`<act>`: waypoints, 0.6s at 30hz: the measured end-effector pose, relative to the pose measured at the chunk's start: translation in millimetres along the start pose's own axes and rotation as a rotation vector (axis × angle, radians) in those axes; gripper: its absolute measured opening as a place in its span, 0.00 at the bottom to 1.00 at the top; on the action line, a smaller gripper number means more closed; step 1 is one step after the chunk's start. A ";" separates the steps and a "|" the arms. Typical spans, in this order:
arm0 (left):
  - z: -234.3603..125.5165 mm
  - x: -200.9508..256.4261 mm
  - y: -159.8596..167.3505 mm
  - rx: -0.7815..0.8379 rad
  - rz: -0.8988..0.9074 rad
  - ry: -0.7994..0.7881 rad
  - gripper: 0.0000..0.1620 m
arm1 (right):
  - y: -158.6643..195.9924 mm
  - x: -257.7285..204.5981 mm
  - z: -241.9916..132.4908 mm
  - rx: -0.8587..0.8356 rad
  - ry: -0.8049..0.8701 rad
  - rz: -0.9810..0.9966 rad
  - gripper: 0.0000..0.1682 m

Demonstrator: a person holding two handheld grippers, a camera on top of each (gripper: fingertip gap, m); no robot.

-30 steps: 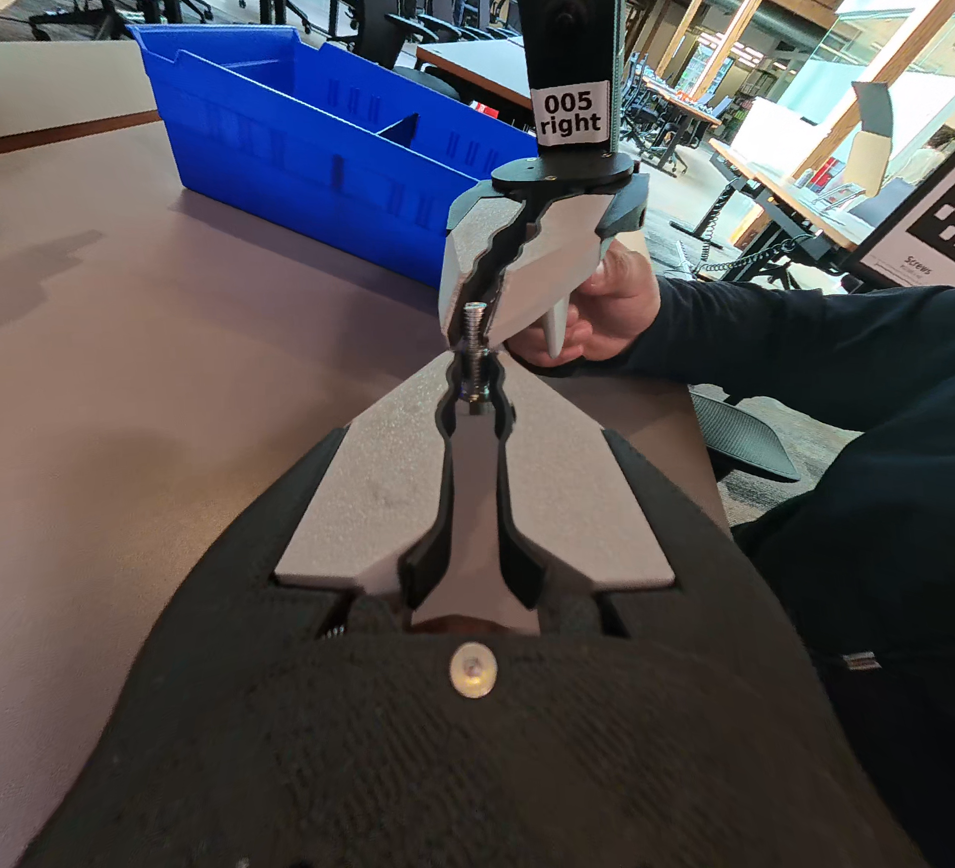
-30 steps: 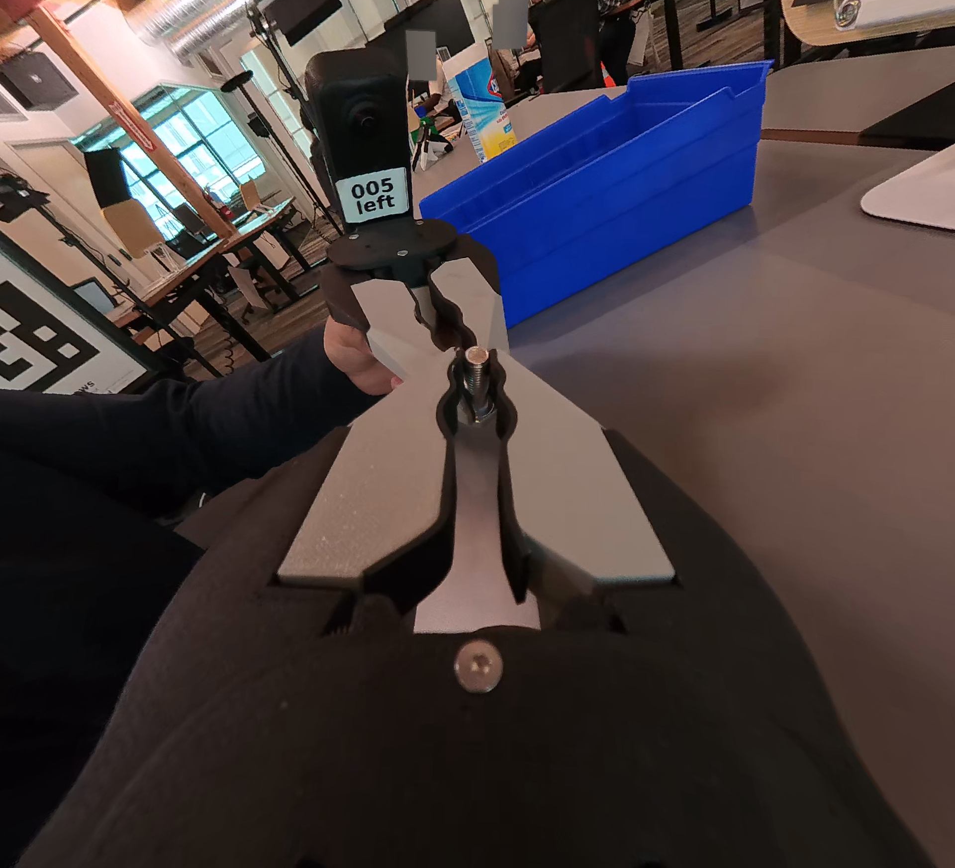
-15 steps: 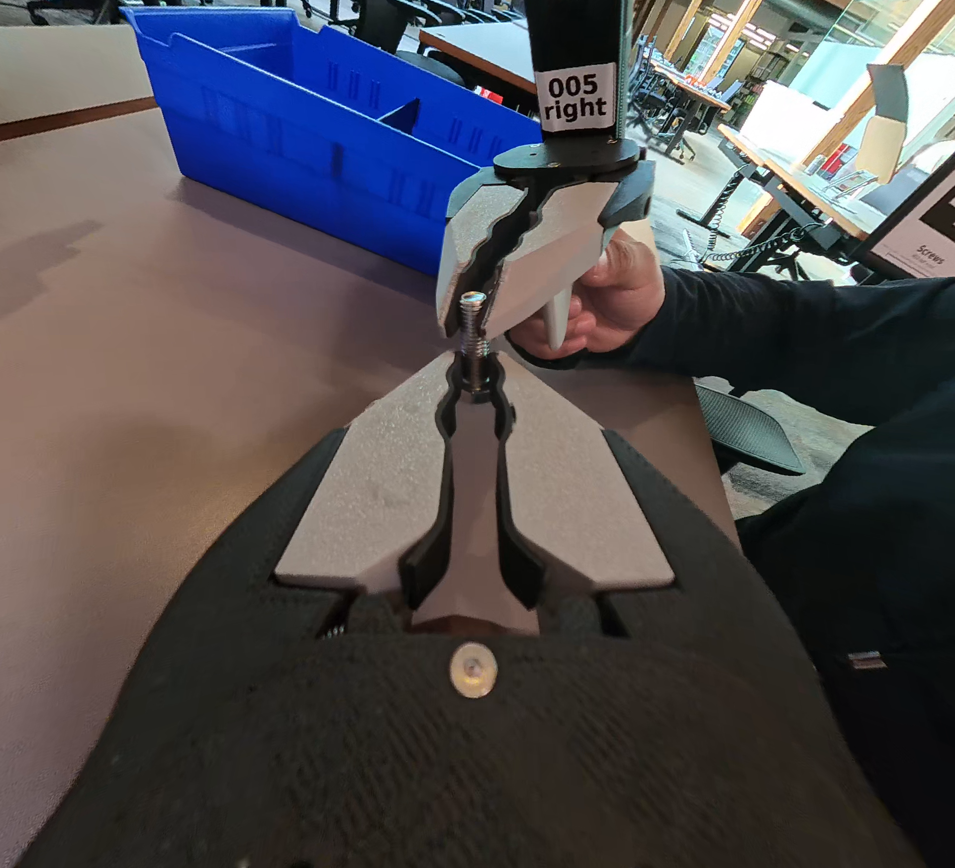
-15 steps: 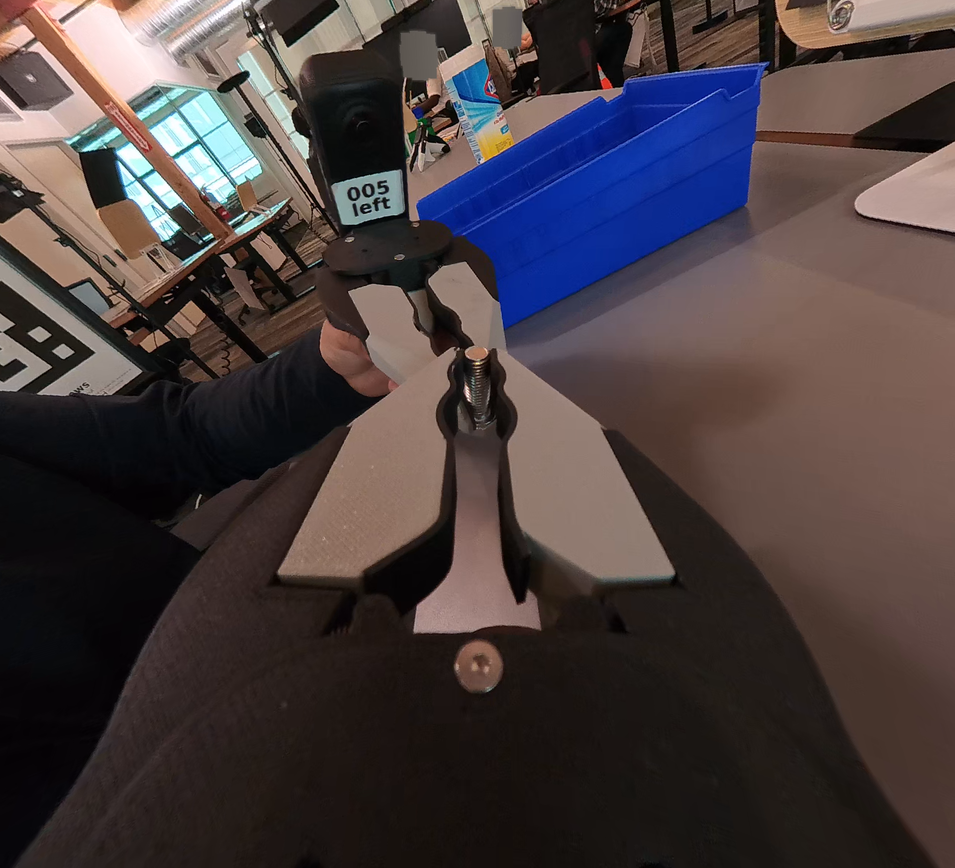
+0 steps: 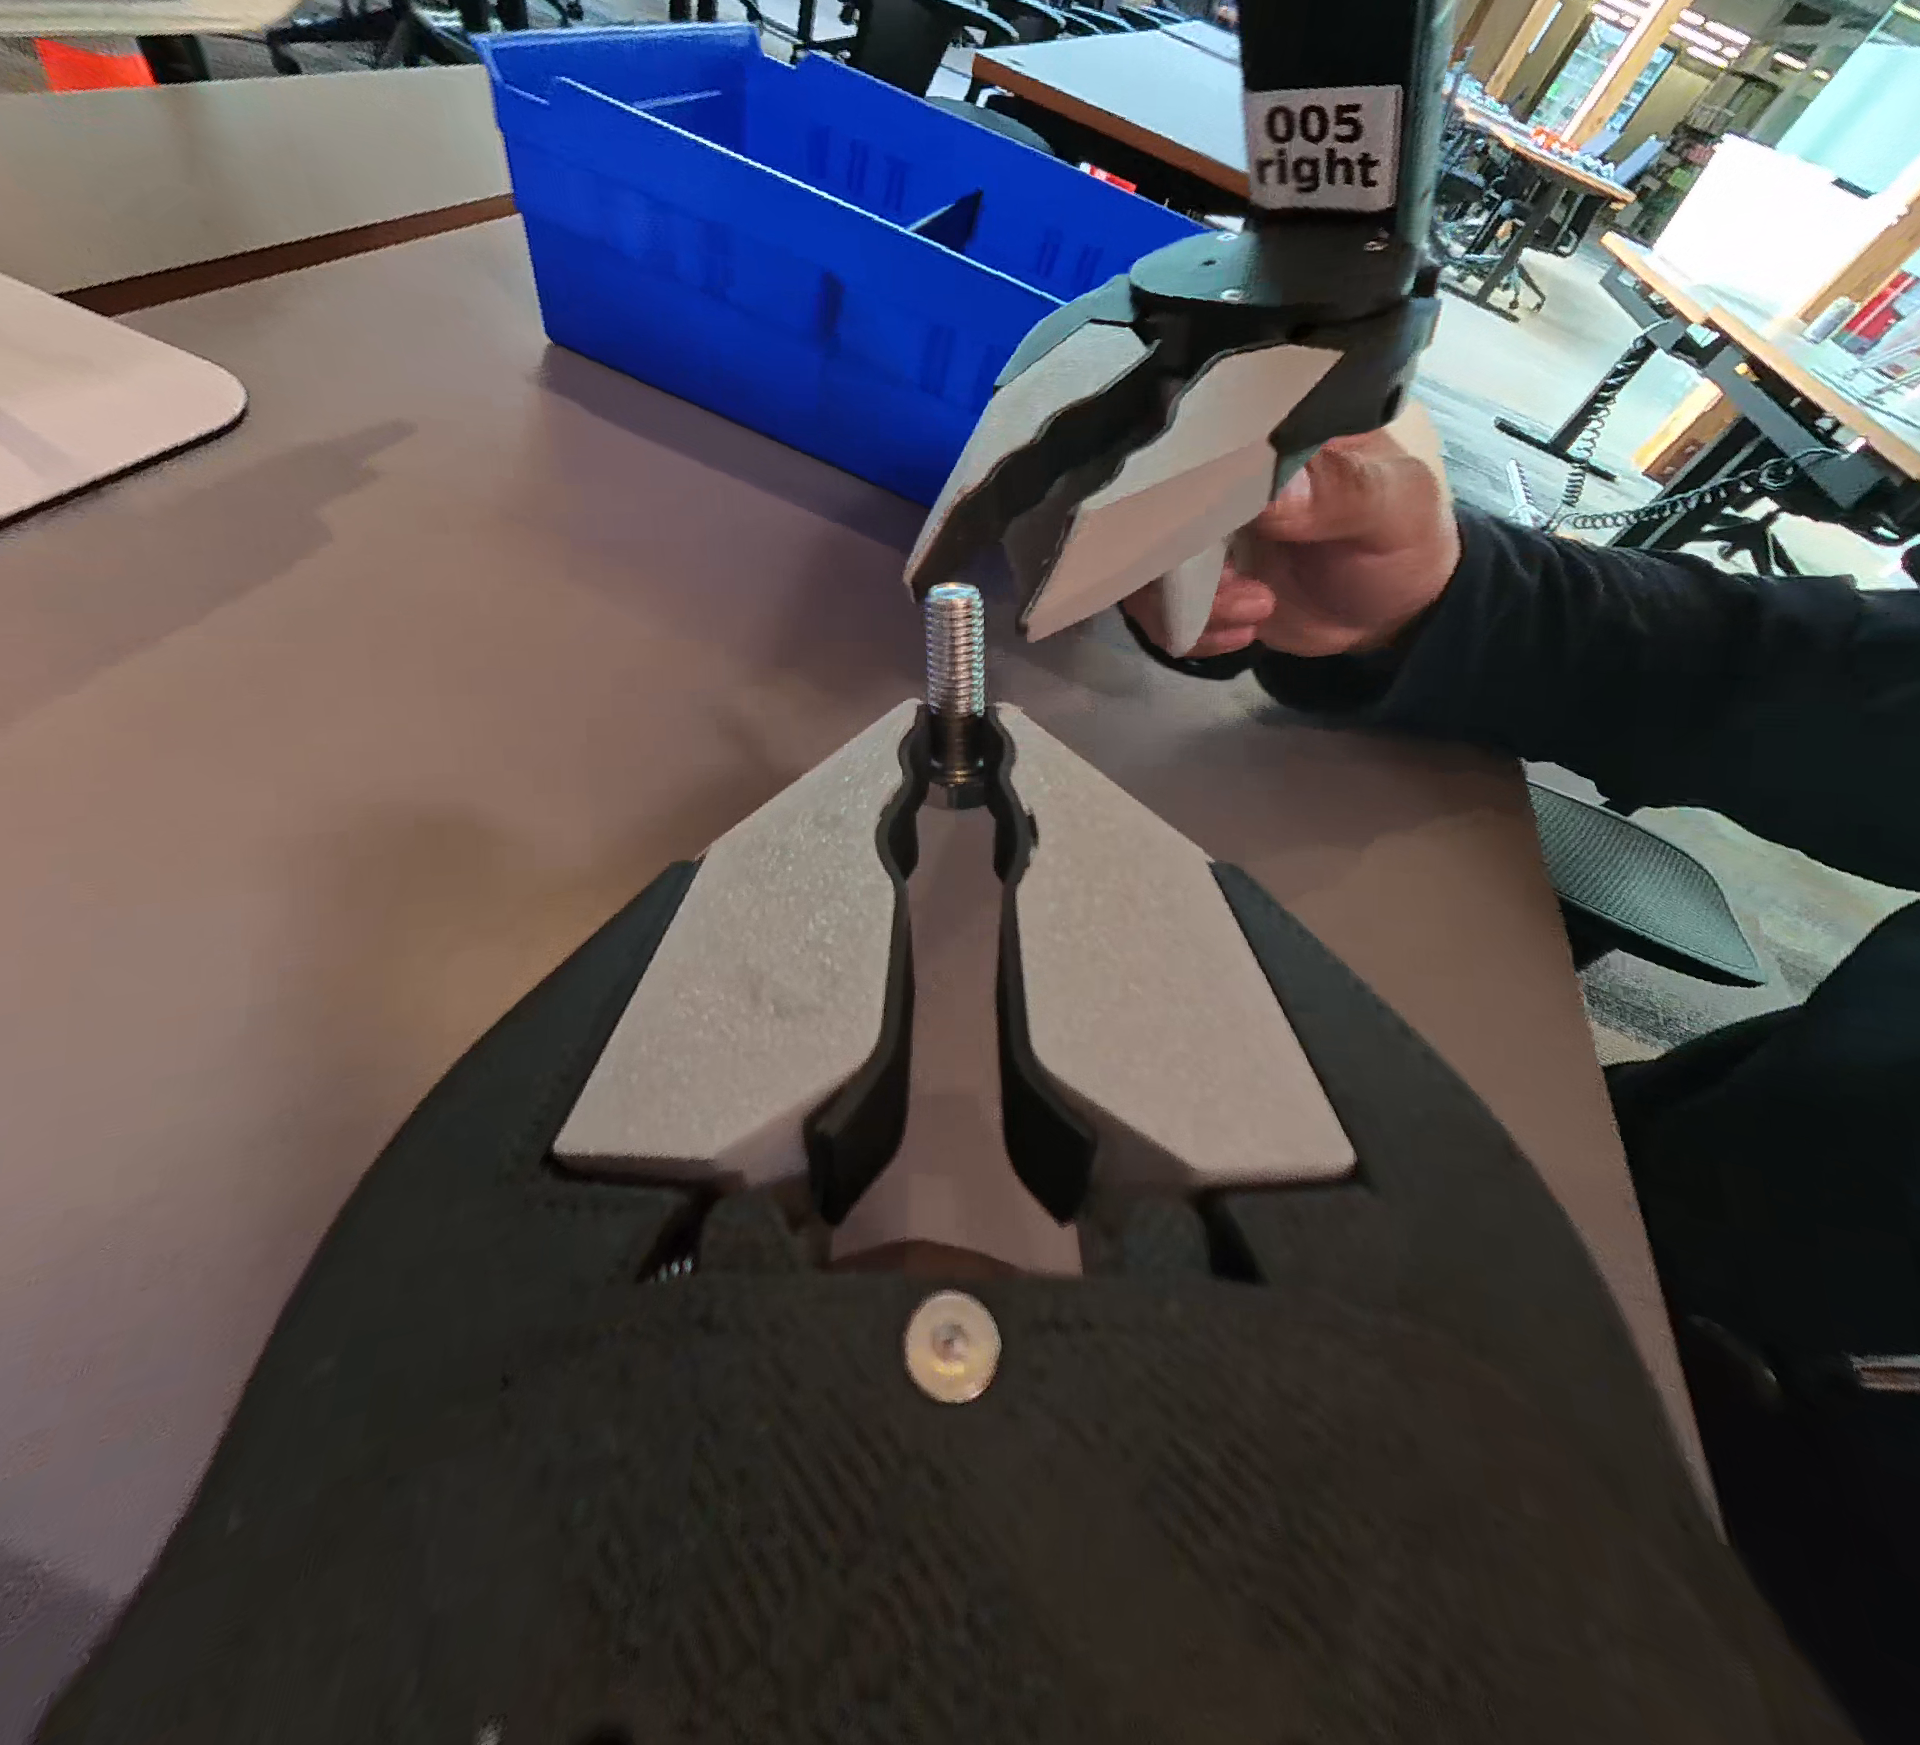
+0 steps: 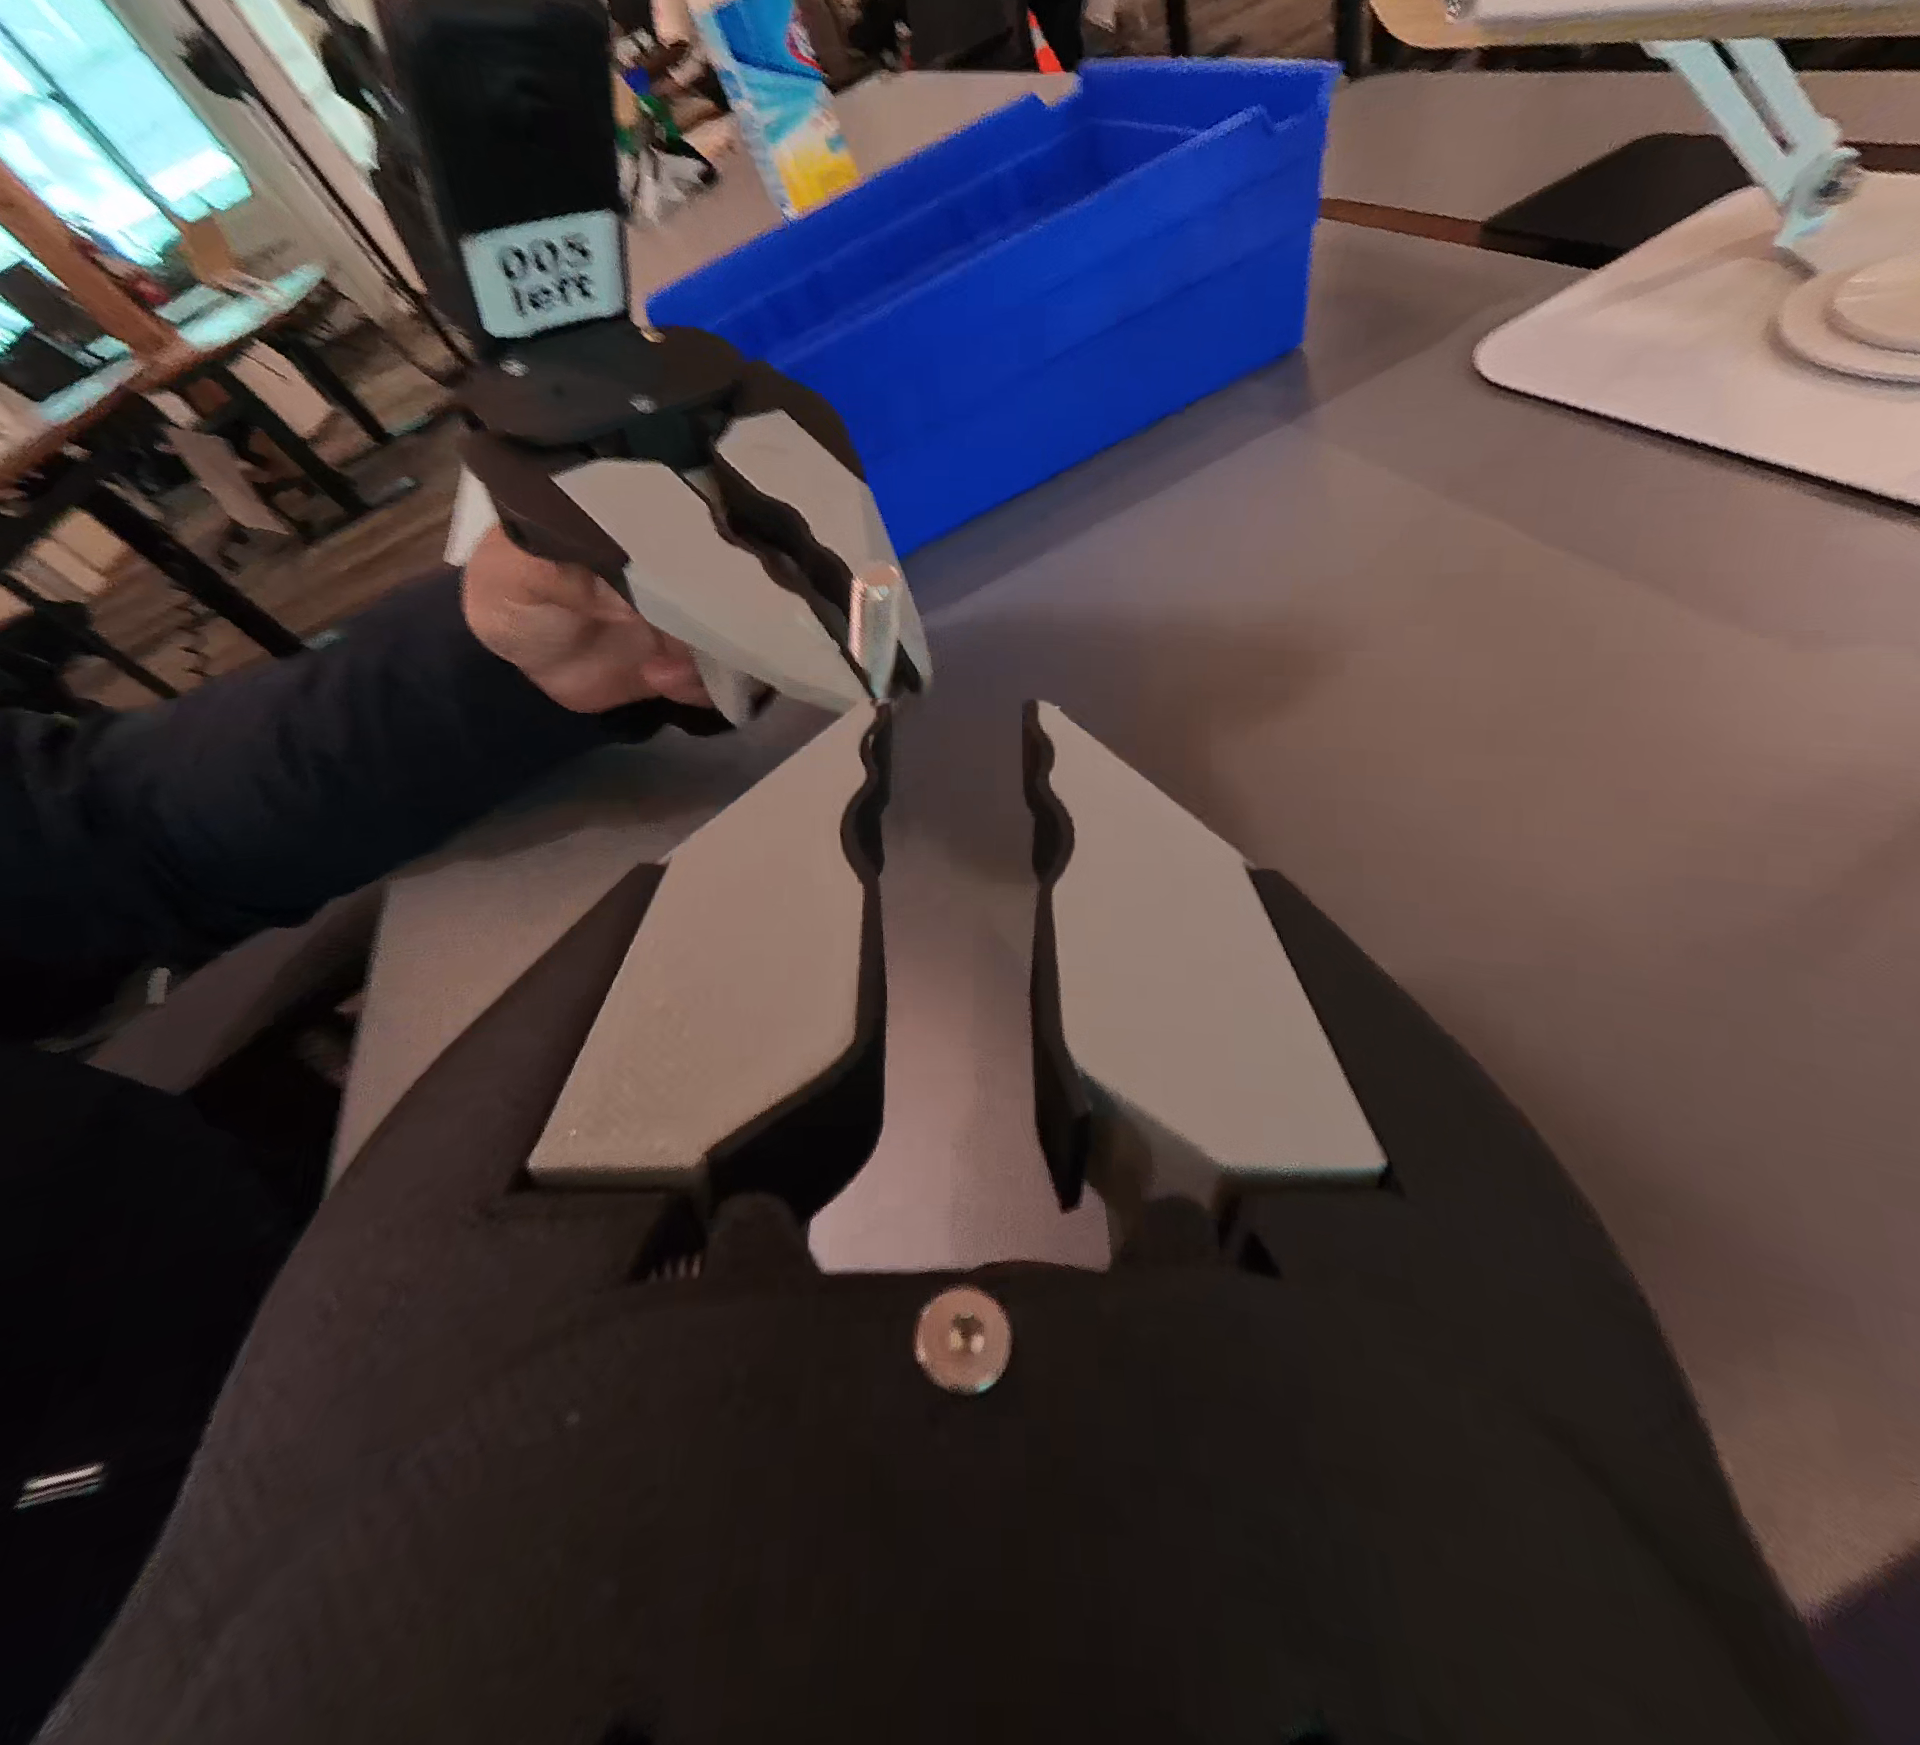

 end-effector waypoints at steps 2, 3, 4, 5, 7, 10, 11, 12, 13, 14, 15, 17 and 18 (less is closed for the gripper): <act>-2.8 -3.5 0.6 0.003 -0.013 0.000 0.04 | 7.2 7.5 2.2 -0.076 0.079 -0.030 0.13; -4.2 -4.8 1.3 0.004 -0.013 0.005 0.04 | 13.2 12.6 4.2 -0.132 0.130 -0.050 0.13; -5.2 -6.1 1.5 0.010 -0.019 0.003 0.04 | 20.0 17.8 6.1 -0.195 0.181 -0.071 0.13; -5.7 -7.4 1.8 0.011 -0.024 0.000 0.04 | 25.9 21.6 7.6 -0.247 0.219 -0.093 0.13; -6.9 -8.9 2.1 0.009 -0.021 -0.008 0.04 | 33.8 25.1 9.0 -0.313 0.254 -0.117 0.12; -8.3 -7.8 2.4 0.007 -0.007 0.002 0.04 | 40.6 25.2 8.4 -0.376 0.243 -0.103 0.11; -8.5 -6.9 2.6 0.007 -0.002 0.013 0.04 | 42.1 25.2 7.6 -0.387 0.238 -0.101 0.12; -8.5 -5.7 3.1 0.007 0.000 0.030 0.04 | 43.2 25.9 7.0 -0.391 0.240 -0.105 0.13; -8.4 -4.4 3.5 0.009 0.001 0.051 0.04 | 44.5 26.9 6.7 -0.398 0.242 -0.111 0.14; -8.3 -3.1 3.8 0.012 0.003 0.074 0.04 | 46.5 27.9 6.8 -0.410 0.241 -0.116 0.14; -8.4 -1.8 4.0 0.017 0.000 0.098 0.04 | 48.8 28.6 7.0 -0.427 0.239 -0.121 0.14; -9.0 1.0 3.7 0.029 -0.011 0.153 0.04 | 52.9 30.3 7.9 -0.461 0.244 -0.139 0.14; -9.5 3.2 3.5 0.033 -0.011 0.184 0.04 | 54.7 31.4 8.4 -0.473 0.250 -0.150 0.14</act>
Point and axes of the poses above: each gripper's, where its closed fingertips meet, z out along the fingers, y out of its underside, x = y × z across the jaws, the point moved 6 cm from there along -z, back along the fingers, and after that the axes turned 4 degrees about z, right-handed, at the moved point
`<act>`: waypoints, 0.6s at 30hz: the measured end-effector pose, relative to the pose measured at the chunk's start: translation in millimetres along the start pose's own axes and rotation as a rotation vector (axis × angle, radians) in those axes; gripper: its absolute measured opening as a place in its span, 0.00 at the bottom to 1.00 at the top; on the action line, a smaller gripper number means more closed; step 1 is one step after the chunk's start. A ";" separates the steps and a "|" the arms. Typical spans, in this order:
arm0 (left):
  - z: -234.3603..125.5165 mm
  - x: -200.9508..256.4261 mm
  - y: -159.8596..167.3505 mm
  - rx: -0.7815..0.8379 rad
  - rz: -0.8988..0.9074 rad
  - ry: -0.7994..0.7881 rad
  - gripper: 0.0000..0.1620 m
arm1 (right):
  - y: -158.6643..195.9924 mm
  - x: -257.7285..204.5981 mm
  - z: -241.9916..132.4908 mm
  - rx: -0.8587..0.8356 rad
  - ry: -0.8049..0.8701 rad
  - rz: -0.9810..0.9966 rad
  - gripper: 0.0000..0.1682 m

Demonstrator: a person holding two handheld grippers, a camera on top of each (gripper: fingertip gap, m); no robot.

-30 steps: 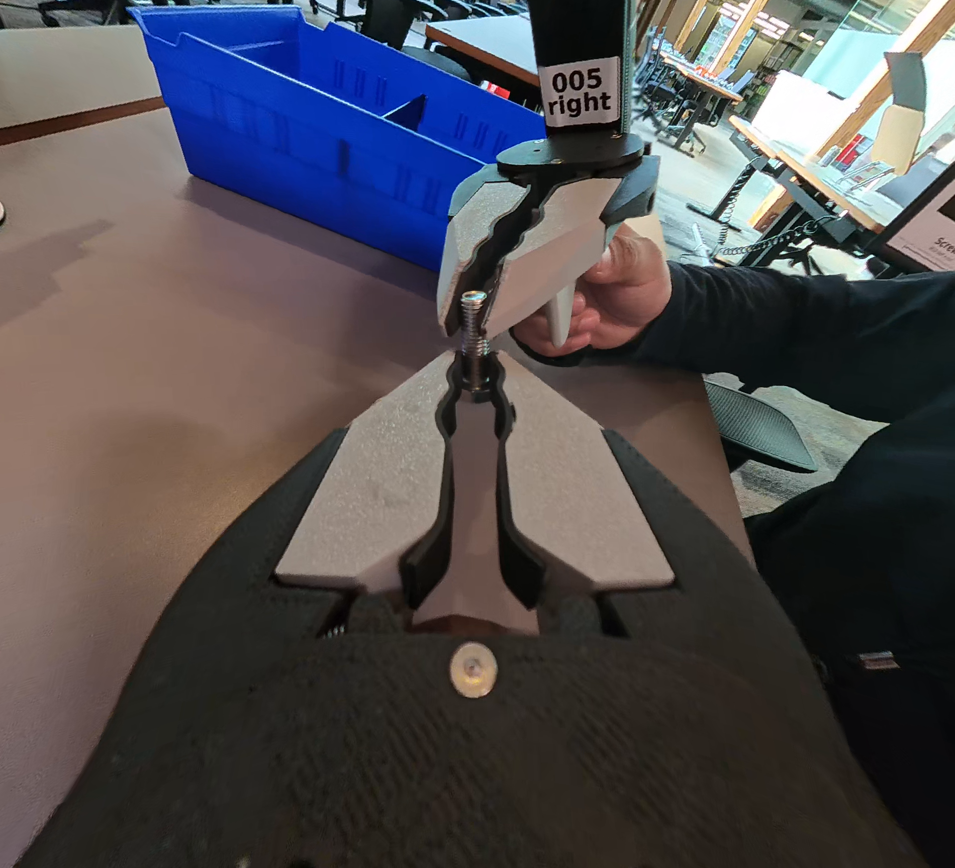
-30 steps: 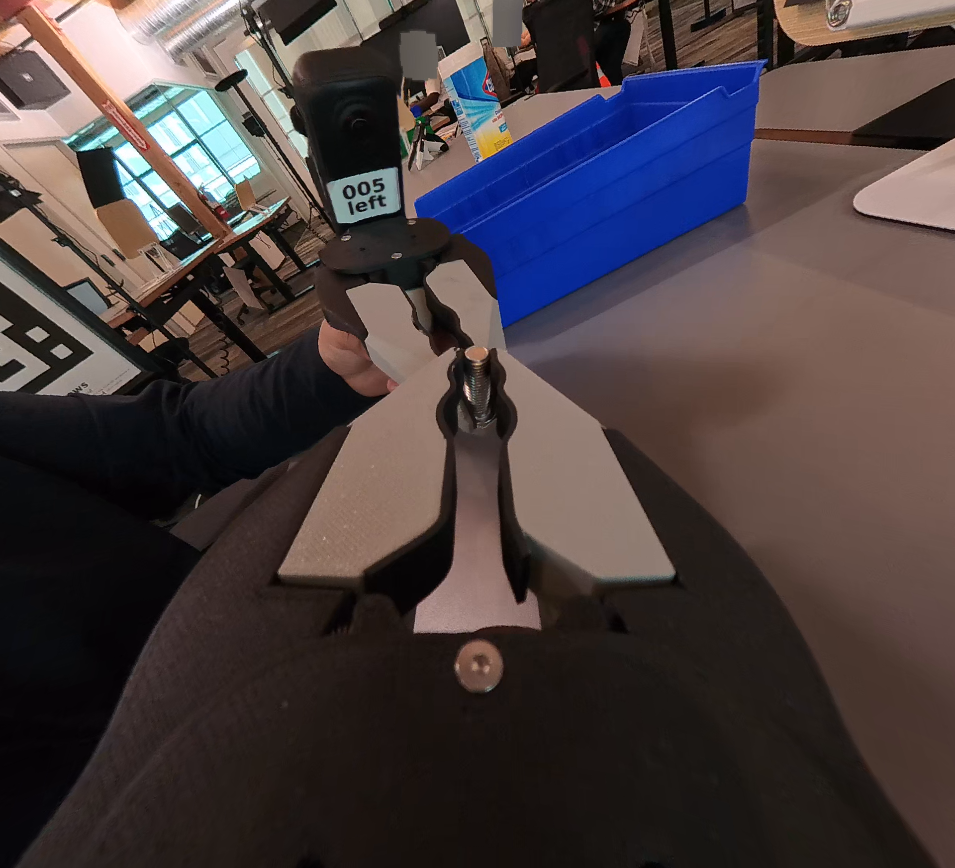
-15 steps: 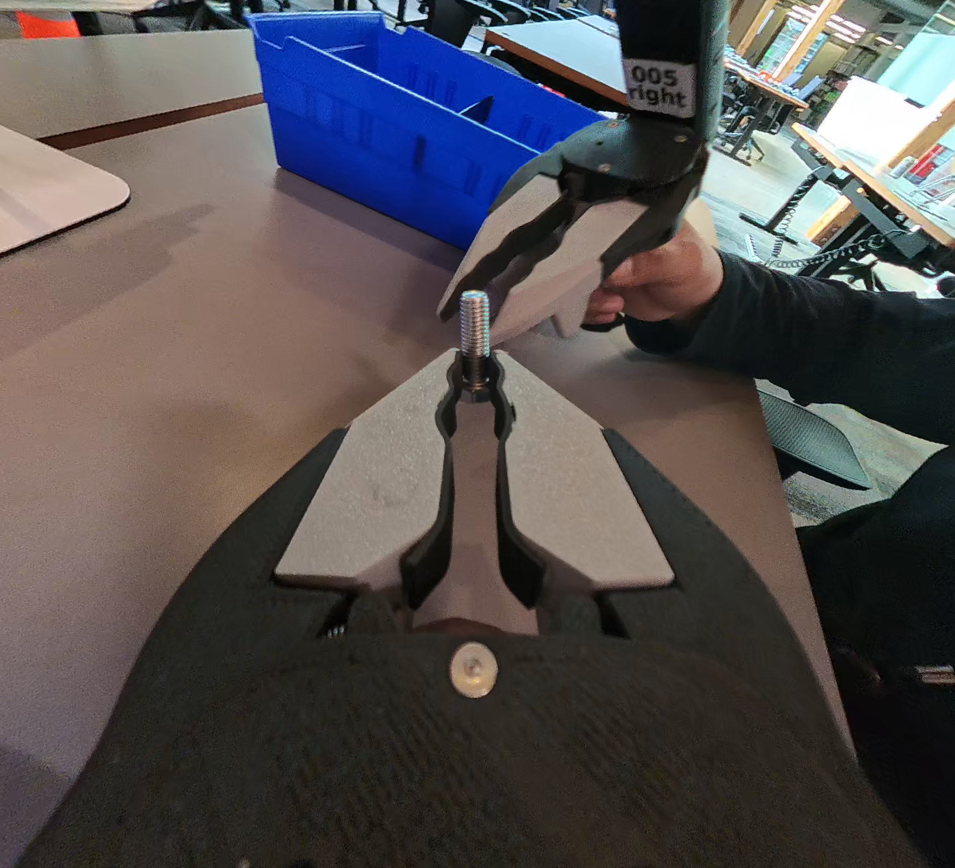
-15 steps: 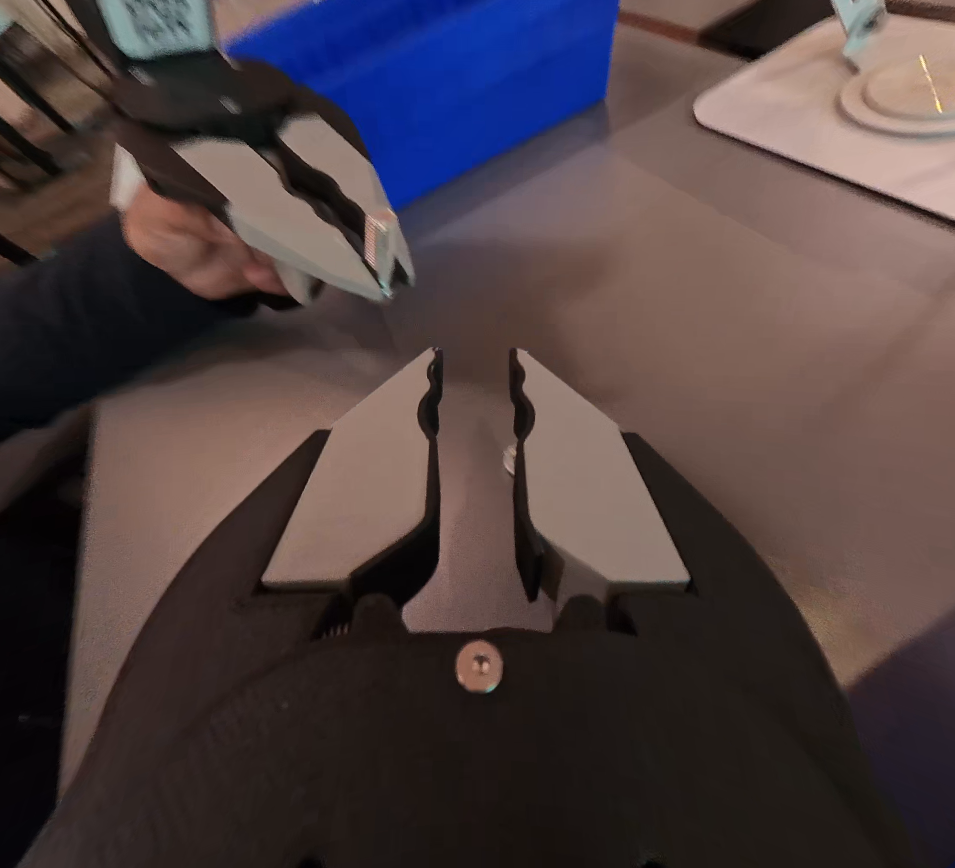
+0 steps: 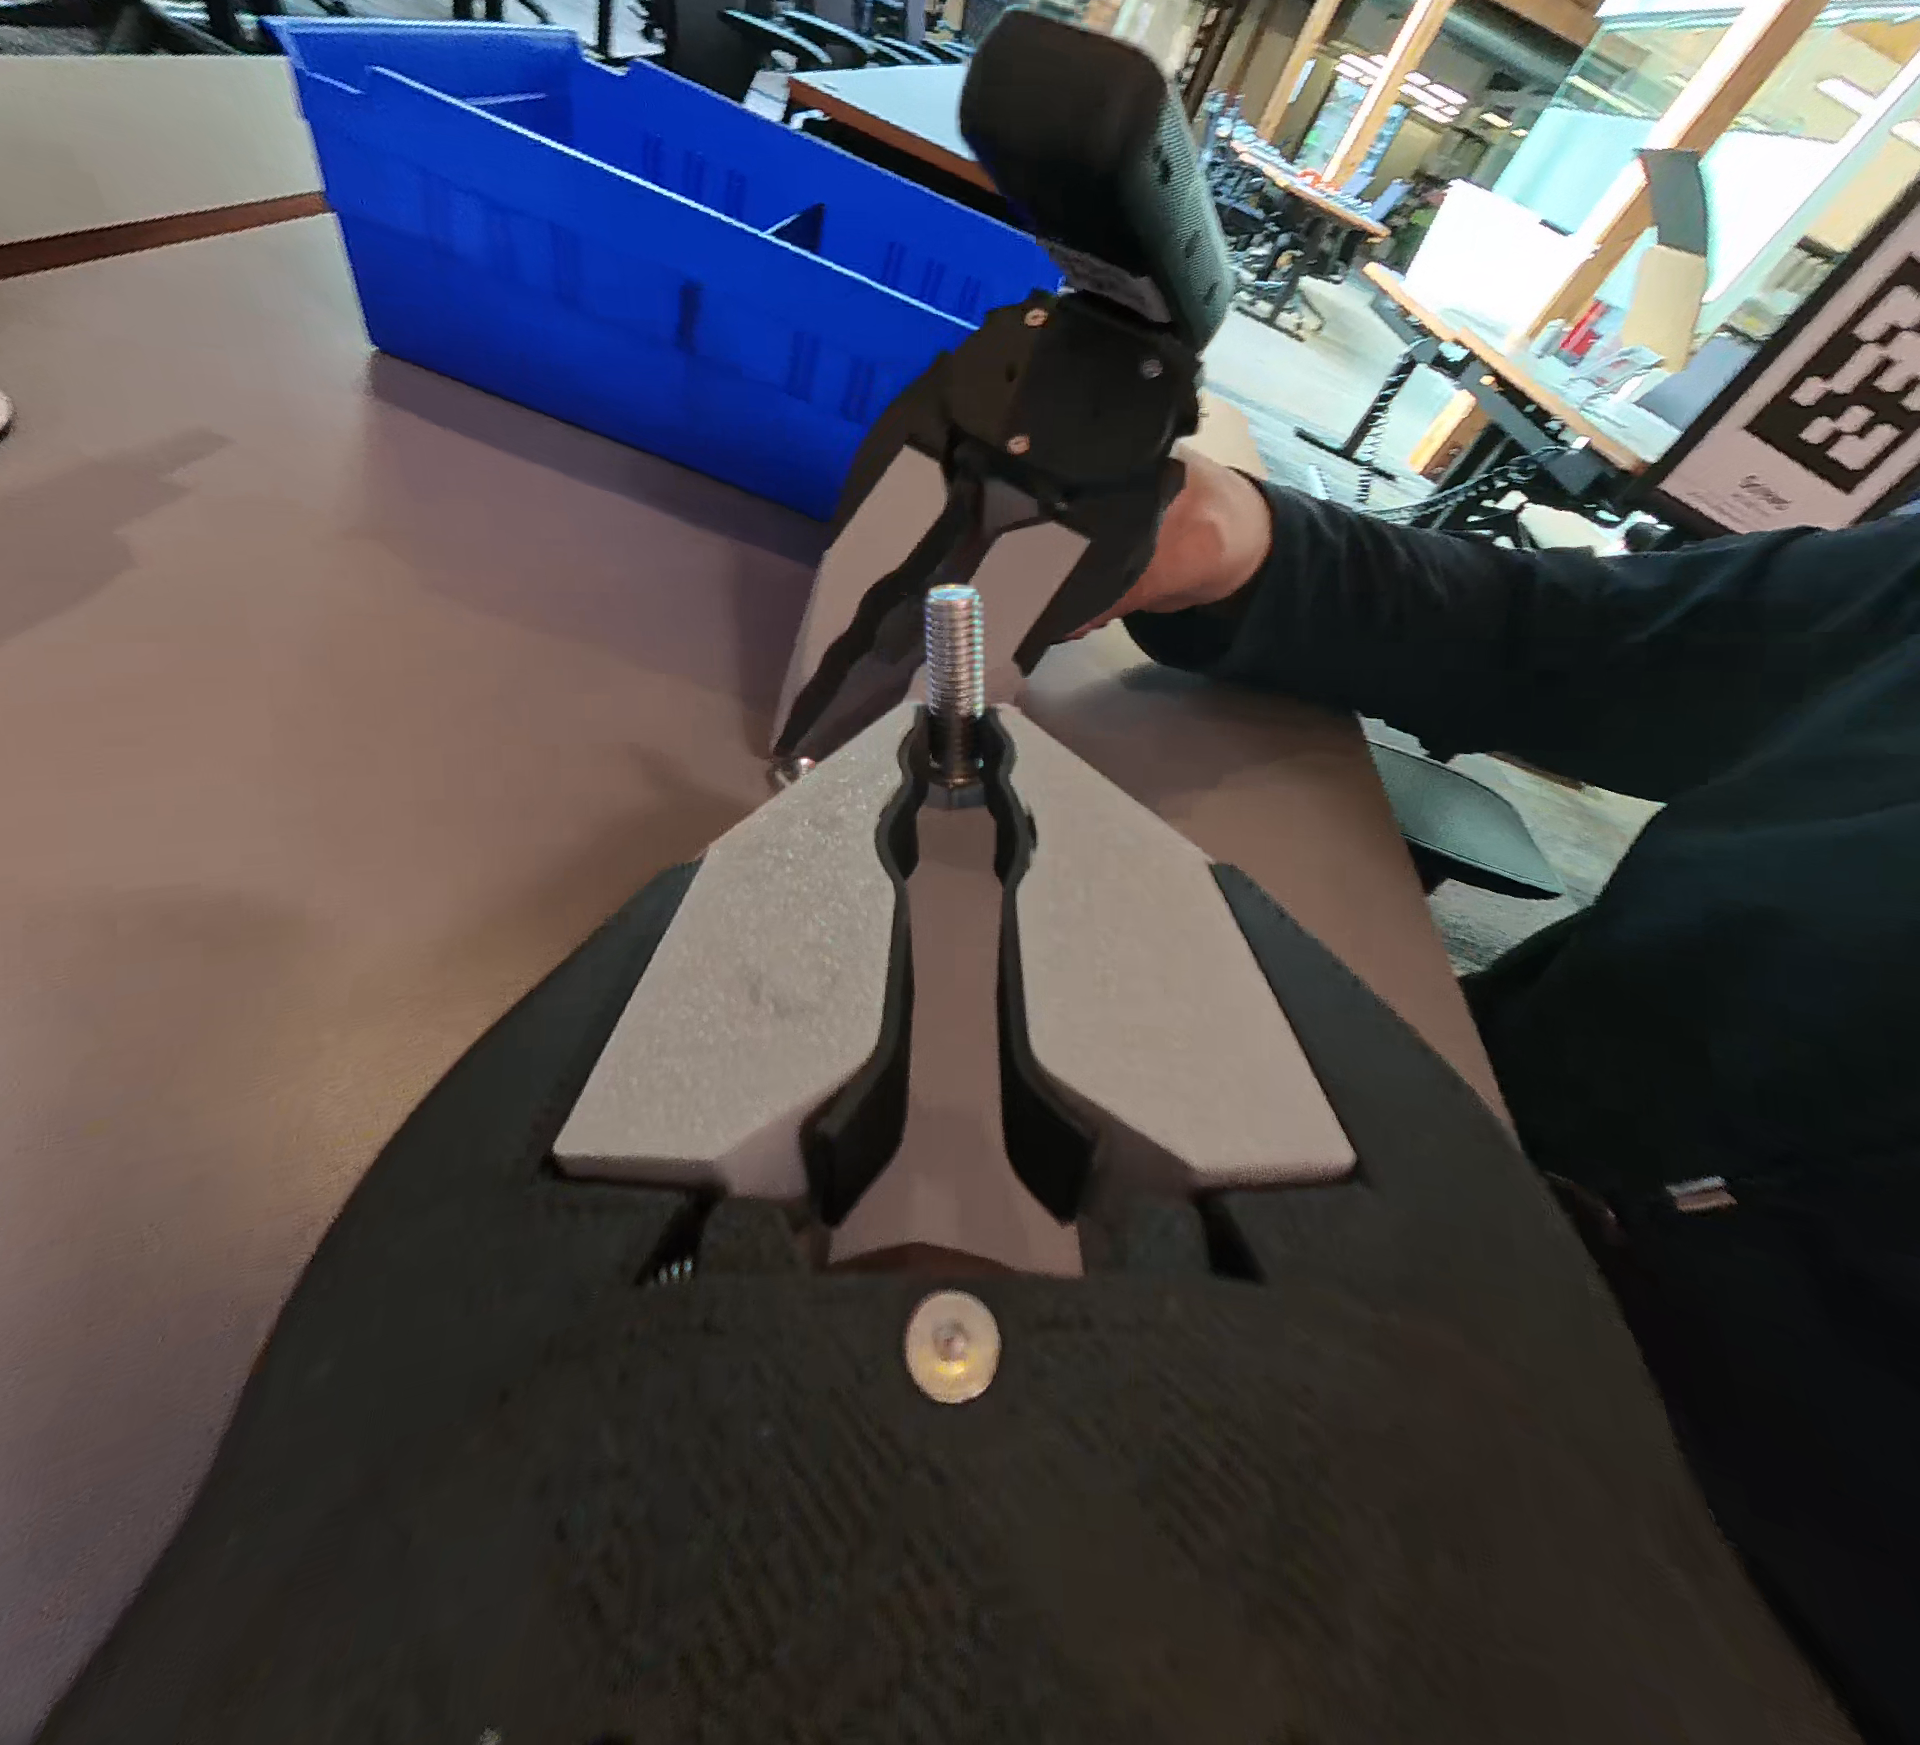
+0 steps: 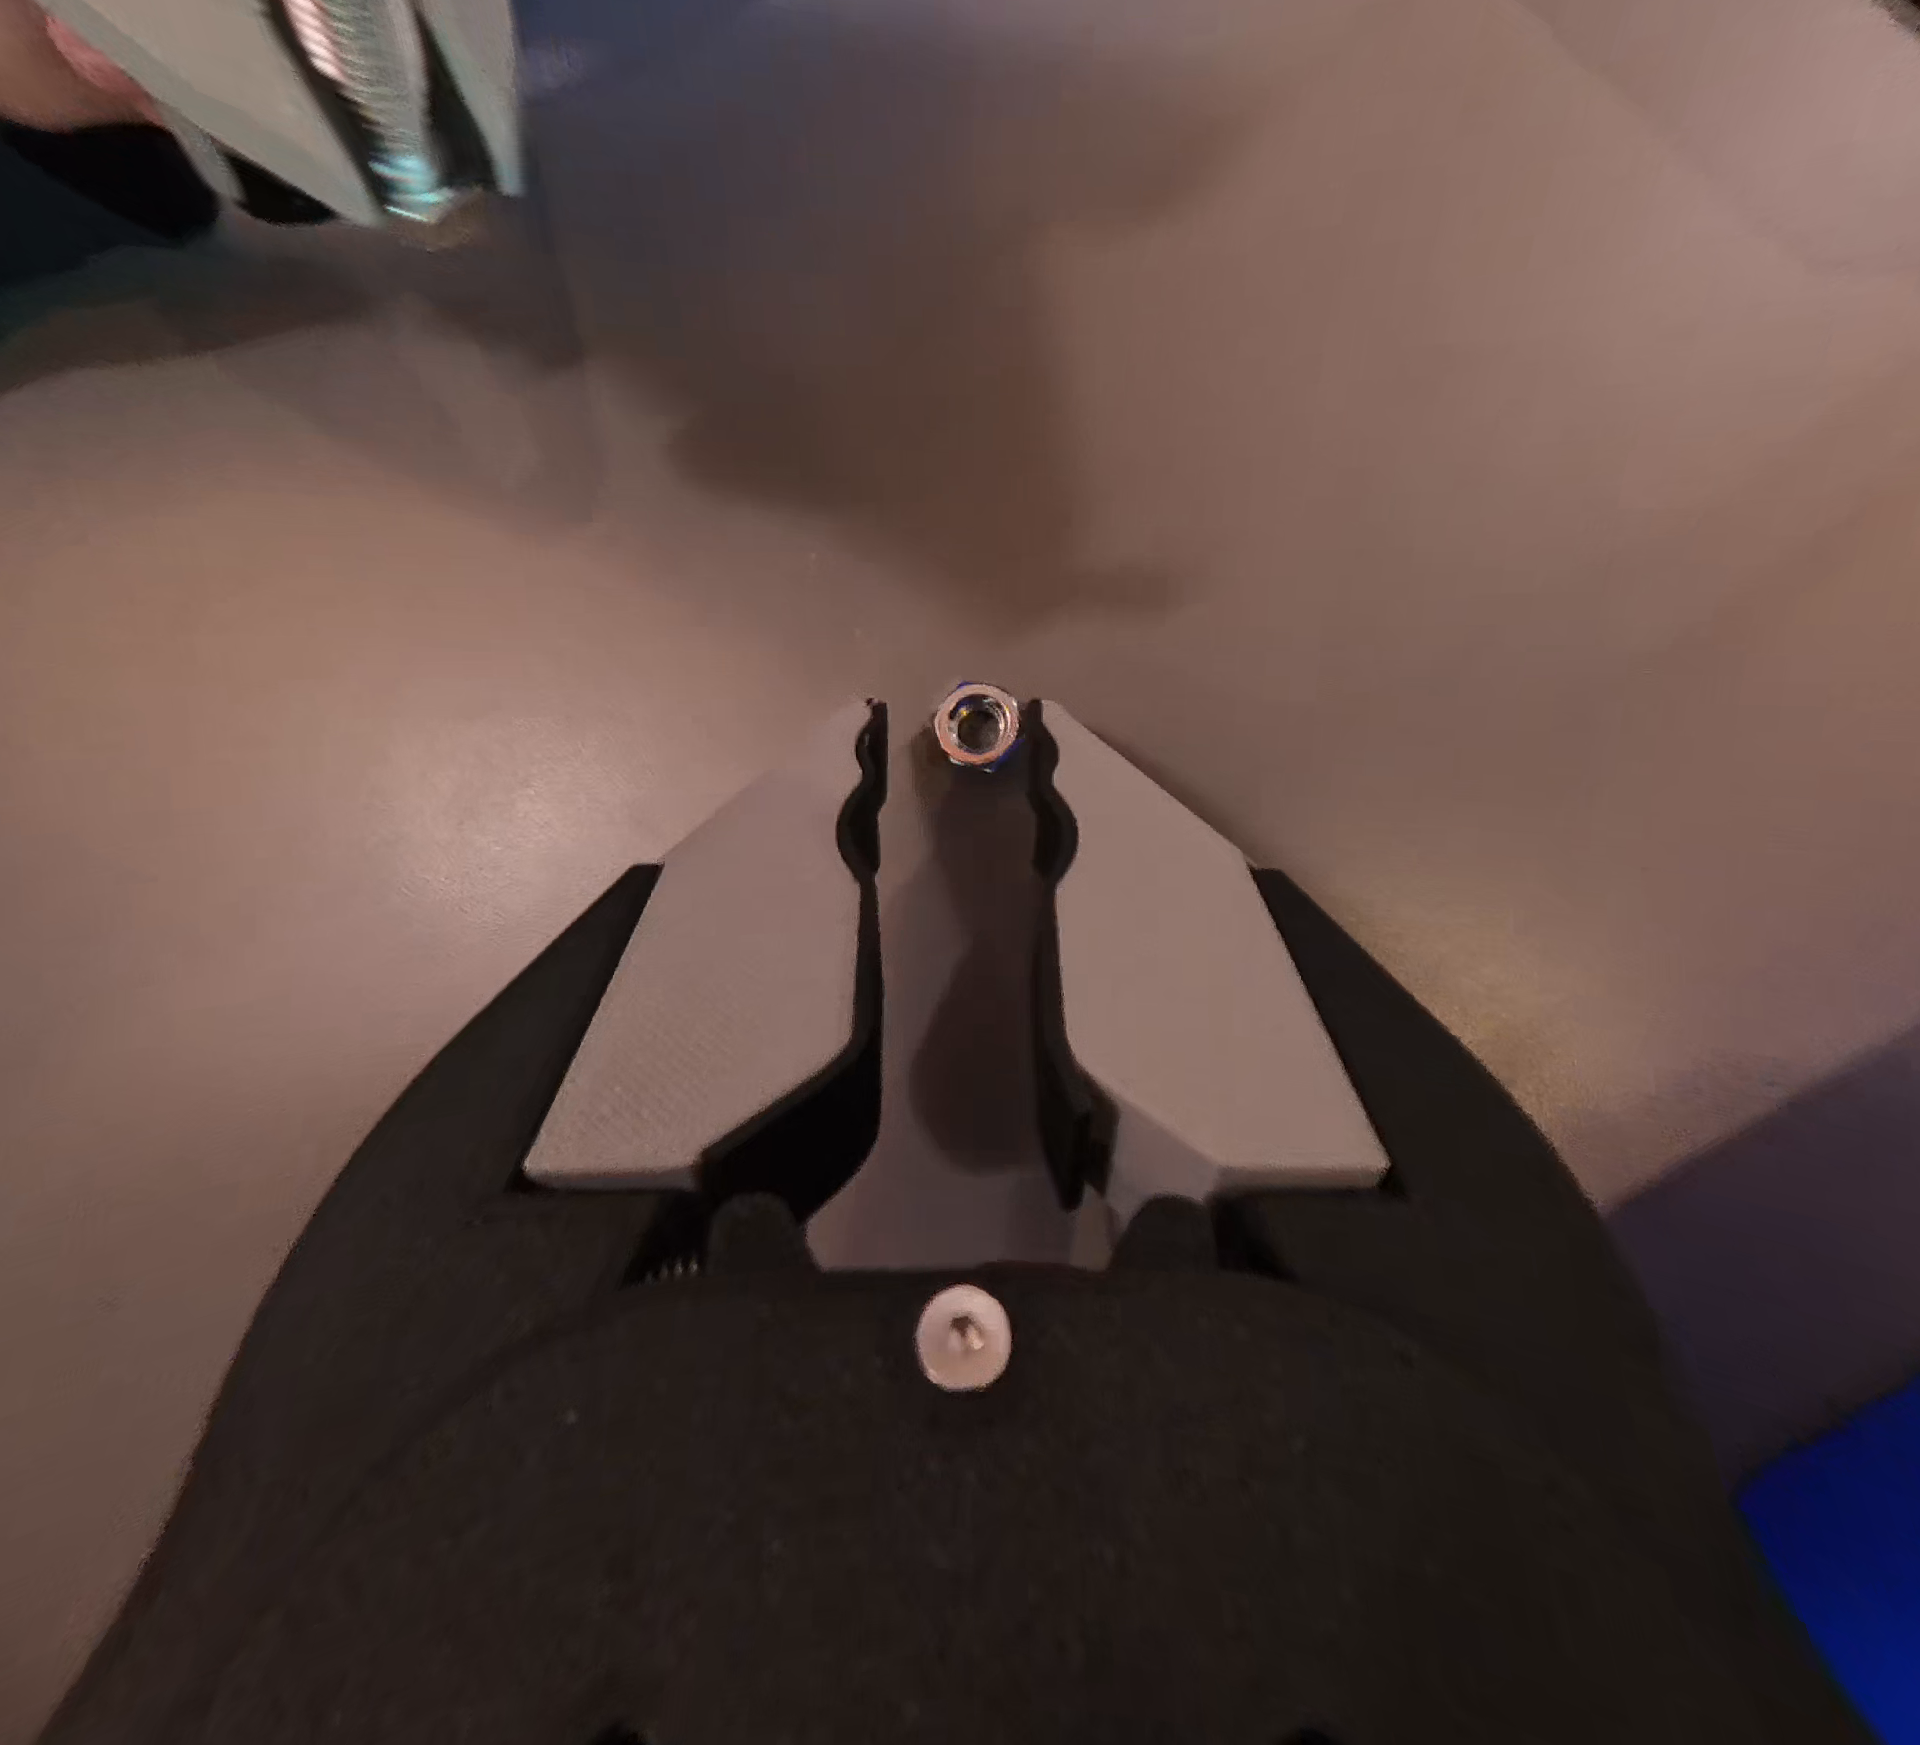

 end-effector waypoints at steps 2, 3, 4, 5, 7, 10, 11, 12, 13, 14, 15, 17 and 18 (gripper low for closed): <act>-1.1 2.7 -1.6 0.020 0.019 0.027 0.04 | 2.8 1.0 2.8 -0.019 0.010 -0.012 0.14; -1.7 4.4 -2.5 0.028 0.029 0.044 0.04 | 3.4 0.7 3.9 -0.022 0.007 -0.015 0.14; -2.2 5.7 -3.2 0.035 0.036 0.058 0.04 | 3.0 0.3 4.4 -0.017 0.002 -0.019 0.14; -2.7 7.1 -3.6 0.040 0.046 0.071 0.04 | 2.8 0.6 4.9 -0.014 0.004 -0.023 0.14; -3.1 10.4 -3.6 0.043 0.076 0.098 0.04 | 2.3 3.4 6.1 -0.003 0.026 -0.029 0.13; -3.5 18.5 -3.8 0.054 0.126 0.158 0.04 | 2.5 2.9 6.7 0.002 0.020 -0.047 0.10; -3.9 21.7 -4.3 0.062 0.144 0.177 0.04 | 2.7 2.2 6.8 0.002 0.016 -0.054 0.10; -4.4 25.2 -5.0 0.070 0.158 0.201 0.04 | 2.9 1.5 6.8 0.001 0.011 -0.060 0.10; -4.9 28.1 -5.8 0.077 0.165 0.221 0.04 | 3.1 0.8 6.9 0.000 0.006 -0.068 0.10; -5.3 29.8 -6.6 0.085 0.167 0.230 0.04 | 3.2 0.2 6.9 -0.001 0.001 -0.074 0.10; -5.3 30.4 -7.0 0.087 0.167 0.232 0.04 | 3.3 -0.2 6.9 -0.001 -0.001 -0.081 0.09; -4.8 29.9 -6.5 0.082 0.167 0.225 0.04 | 3.4 -1.4 7.1 0.000 -0.005 -0.096 0.09; -4.5 29.1 -6.1 0.082 0.164 0.220 0.04 | 3.3 -1.7 7.3 0.000 -0.002 -0.105 0.09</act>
Point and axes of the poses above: each gripper's, where its closed fingertips meet, z out along the fingers, y out of its underside, x = y × z across the jaws, the point moved 6 cm from there along -z, back along the fingers, and after that the axes turned 4 degrees about z, right-handed, at the moved point
